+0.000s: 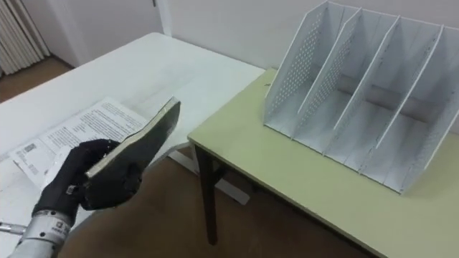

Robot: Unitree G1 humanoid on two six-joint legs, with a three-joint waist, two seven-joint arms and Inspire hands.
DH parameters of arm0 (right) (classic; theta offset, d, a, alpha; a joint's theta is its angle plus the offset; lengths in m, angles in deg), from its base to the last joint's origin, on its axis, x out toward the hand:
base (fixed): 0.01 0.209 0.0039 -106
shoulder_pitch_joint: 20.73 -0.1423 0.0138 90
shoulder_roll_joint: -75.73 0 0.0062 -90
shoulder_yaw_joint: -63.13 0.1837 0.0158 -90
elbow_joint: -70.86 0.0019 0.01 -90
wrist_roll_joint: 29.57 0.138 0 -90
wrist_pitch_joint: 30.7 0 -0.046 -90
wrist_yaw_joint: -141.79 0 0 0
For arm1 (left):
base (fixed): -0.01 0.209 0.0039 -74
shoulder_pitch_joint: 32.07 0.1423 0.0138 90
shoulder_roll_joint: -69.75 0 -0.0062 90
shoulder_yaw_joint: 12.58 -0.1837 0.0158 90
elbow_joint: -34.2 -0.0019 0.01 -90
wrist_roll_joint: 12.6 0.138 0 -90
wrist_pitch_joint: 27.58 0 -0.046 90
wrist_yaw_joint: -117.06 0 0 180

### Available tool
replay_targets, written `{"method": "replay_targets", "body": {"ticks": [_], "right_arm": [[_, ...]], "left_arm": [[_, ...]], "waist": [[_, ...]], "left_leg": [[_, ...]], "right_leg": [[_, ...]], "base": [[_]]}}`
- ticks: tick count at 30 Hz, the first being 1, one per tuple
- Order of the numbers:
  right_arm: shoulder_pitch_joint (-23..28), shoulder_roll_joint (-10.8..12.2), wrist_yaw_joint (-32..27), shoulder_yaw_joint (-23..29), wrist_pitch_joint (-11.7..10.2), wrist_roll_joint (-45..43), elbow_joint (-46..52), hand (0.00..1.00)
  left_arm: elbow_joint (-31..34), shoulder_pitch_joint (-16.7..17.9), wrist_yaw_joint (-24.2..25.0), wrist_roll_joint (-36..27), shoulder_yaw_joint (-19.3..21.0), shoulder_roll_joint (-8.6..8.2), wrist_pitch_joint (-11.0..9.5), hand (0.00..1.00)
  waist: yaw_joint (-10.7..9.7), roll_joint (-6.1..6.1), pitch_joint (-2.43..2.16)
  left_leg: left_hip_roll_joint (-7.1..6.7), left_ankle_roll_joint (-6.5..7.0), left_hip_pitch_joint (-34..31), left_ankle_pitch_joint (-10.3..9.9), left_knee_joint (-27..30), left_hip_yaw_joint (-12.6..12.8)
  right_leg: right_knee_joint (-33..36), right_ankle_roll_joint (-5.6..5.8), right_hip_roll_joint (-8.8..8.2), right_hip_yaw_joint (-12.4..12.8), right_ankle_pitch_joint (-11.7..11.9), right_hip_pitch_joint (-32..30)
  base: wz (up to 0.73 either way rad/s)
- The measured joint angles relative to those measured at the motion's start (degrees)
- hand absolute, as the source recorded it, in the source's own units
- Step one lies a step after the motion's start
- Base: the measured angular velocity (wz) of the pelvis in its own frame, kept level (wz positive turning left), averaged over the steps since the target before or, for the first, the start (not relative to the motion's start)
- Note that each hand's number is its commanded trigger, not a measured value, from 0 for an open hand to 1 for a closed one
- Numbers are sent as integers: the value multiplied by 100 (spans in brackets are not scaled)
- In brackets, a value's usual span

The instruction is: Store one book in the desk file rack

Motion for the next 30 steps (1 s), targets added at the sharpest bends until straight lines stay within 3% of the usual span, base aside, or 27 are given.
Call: {"method": "replay_targets", "body": {"ticks": [3, 7, 9, 15, 21, 30], "right_arm": [[114, -5, 239, 20, -18, 10, 827, 0], [202, -28, 492, 3, -120, 142, 1547, 0], [220, -38, 545, 2, -148, 368, 1737, 0], [255, -44, 730, -46, -191, 825, 2171, 0], [256, -29, 1022, -76, -191, 1232, 2926, 0], [252, -21, 1421, -63, -195, 2691, 3172, 0]], "left_arm": [[325, 0, 292, -598, 65, 64, -16, 100], [602, 0, 485, -1409, 79, 103, -438, 100], [606, 1, 609, -1650, 78, 102, -541, 100], [603, 76, 900, -2094, 49, 101, -541, 100], [604, 77, 1237, -2145, 49, 99, -541, 100], [589, 84, 1679, -2476, 47, 90, -541, 100]], "waist": [[15, 9, -3], [0, 104, 21], [-10, 169, 29], [-17, 166, 19], [-33, 92, -33], [-10, 148, -4]], "left_leg": [[-3, 0, -15, 0, 10, -4], [-3, 0, 154, 0, -55, -3], [-3, 0, 179, 0, -94, 1], [1, 3, 85, 1, -64, 8], [-1, 11, 73, 6, -54, 9], [6, 10, 104, 5, -68, 62]], "right_leg": [[32, 7, -9, 19, -1, -22], [8, 9, -9, 21, -1, 122], [10, 9, -6, 21, -2, 125], [119, 5, -14, 40, -9, -11], [111, 6, -16, 31, -7, -11], [118, 6, -11, 92, -4, -7]], "base": [[-4], [0], [0], [0], [0], [-2]]}}
